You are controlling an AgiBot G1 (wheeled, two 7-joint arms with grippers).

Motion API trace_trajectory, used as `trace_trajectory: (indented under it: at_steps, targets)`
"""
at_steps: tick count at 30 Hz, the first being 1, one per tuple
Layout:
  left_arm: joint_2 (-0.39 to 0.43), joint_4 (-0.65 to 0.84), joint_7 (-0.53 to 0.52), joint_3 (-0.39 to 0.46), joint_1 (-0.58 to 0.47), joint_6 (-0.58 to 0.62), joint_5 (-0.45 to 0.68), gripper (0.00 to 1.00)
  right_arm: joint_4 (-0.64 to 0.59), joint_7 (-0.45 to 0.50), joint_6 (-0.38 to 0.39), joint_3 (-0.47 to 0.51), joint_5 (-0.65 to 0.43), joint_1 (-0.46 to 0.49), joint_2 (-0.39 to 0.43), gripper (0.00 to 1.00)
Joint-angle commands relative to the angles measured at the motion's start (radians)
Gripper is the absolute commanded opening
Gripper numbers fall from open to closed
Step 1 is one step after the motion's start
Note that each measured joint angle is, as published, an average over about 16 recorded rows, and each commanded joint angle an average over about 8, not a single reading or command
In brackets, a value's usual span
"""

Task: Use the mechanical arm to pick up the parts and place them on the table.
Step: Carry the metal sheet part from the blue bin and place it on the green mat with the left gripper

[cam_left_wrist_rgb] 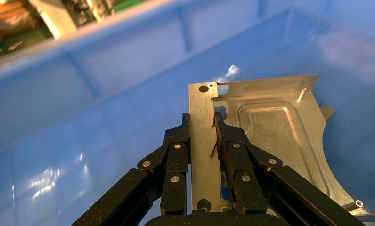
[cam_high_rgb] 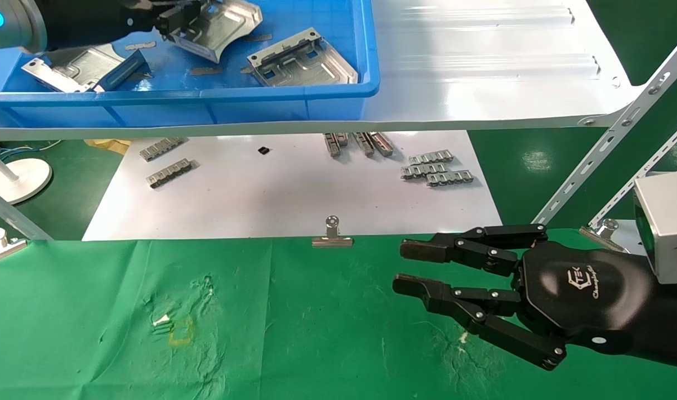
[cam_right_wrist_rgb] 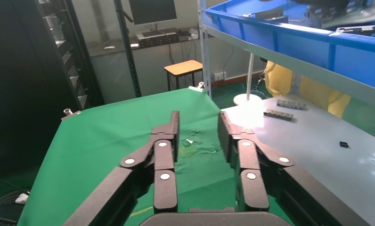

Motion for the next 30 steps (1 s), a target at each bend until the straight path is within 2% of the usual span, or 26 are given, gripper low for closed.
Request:
trace_trajectory:
  at_steps: [1,5,10,16,19,25,30]
  targets:
    - [-0.003,-0.005,0.004,-0.005,-0.005,0.014,-0.007,0.00,0.000,0.000,0.000,0.000,0.000,0.000,0.000,1.00]
    - [-0.031,-0.025,0.032,-0.018,-0.018,0.111,-0.027,0.00,0.000,0.000,0.000,0.000,0.000,0.000,0.000,1.00]
    - [-0.078,-0.060,0.094,-0.029,-0.026,0.294,-0.049,0.00,0.000,0.000,0.000,0.000,0.000,0.000,0.000,1.00]
    - [-0.146,-0.124,0.241,-0.031,-0.020,0.552,-0.065,0.00,0.000,0.000,0.000,0.000,0.000,0.000,0.000,1.00]
    - [-0.175,-0.156,0.314,-0.031,-0.003,0.640,-0.082,0.00,0.000,0.000,0.000,0.000,0.000,0.000,0.000,1.00]
    - [-0.243,-0.321,0.390,0.007,0.094,0.690,-0.183,0.00,0.000,0.000,0.000,0.000,0.000,0.000,0.000,1.00]
    - [-0.355,-0.567,0.403,0.108,0.216,0.687,-0.321,0.00,0.000,0.000,0.000,0.000,0.000,0.000,0.000,1.00]
